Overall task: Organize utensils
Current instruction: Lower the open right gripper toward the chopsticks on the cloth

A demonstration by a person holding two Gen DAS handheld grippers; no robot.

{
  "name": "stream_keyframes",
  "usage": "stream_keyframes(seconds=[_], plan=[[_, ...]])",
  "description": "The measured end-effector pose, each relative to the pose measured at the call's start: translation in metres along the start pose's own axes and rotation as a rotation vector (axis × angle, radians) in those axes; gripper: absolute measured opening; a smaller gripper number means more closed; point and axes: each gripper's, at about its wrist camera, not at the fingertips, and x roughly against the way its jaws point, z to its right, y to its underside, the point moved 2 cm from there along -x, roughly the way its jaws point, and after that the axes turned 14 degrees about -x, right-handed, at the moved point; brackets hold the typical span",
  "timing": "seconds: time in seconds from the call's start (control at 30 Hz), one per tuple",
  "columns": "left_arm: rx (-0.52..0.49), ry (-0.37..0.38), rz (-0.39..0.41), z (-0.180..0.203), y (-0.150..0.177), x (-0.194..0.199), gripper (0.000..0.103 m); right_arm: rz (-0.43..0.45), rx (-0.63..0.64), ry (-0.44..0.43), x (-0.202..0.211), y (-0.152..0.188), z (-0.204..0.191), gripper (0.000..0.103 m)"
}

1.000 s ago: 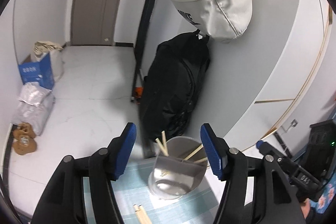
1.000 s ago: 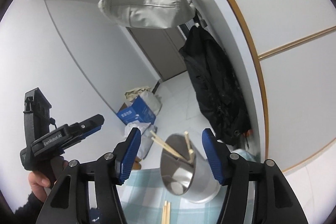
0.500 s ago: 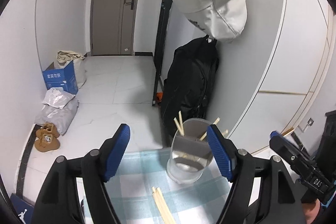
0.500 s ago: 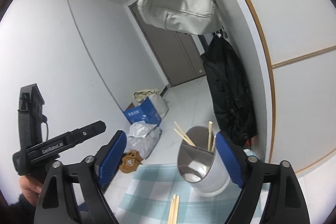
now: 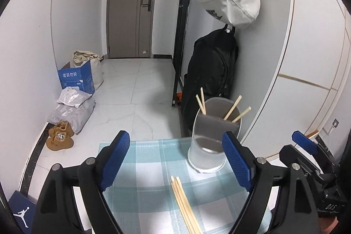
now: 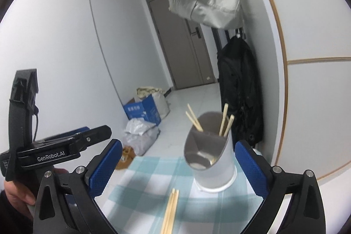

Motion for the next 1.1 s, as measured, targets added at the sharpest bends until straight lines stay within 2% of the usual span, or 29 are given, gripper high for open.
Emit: stream_keyframes(seconds=[0.23,0.37,0.43,0.57,0.7,0.77,0.9,0.97,1.03,1.1], plan=[[0.052,-0.033,-0.018,-0.004,0.036,-0.011,0.083,-0.035,0.064,0.053,-0.007,0.035,0.001,0.103],[0.055,-0.071,-0.031,-0.008,0.053,-0.021,0.083,-0.053,0.110,0.114,-0.015,0.052,0.004,0.103],[0.059,-0.086,-0.050,-0.011,0.061,-0.025,0.083,-0.088,0.098,0.101,-0.021,0.059,0.007,0.103],[0.081,-0.064,-0.086,-0.019,0.075,-0.039,0.083,-0.175,0.093,0.099,-0.034,0.072,0.012,0.103],[0.088,-0.042,-0.121,-0.027,0.089,-0.052,0.083,-0.245,0.085,0.154,-0.053,0.085,0.021,0.103],[0.098,-0.007,-0.140,-0.030,0.096,-0.057,0.083,-0.276,0.073,0.164,-0.060,0.091,0.026,0.103],[0.113,0.018,-0.186,-0.036,0.112,-0.068,0.083,-0.363,0.084,0.188,-0.077,0.106,0.031,0.102],[0.120,0.015,-0.223,-0.040,0.116,-0.073,0.083,-0.396,0.108,0.199,-0.084,0.113,0.032,0.098],[0.153,0.020,-0.257,-0.048,0.119,-0.077,0.083,-0.448,0.122,0.205,-0.094,0.118,0.032,0.084],[0.224,0.042,-0.280,-0.056,0.122,-0.079,0.083,-0.504,0.108,0.204,-0.103,0.124,0.035,0.075]])
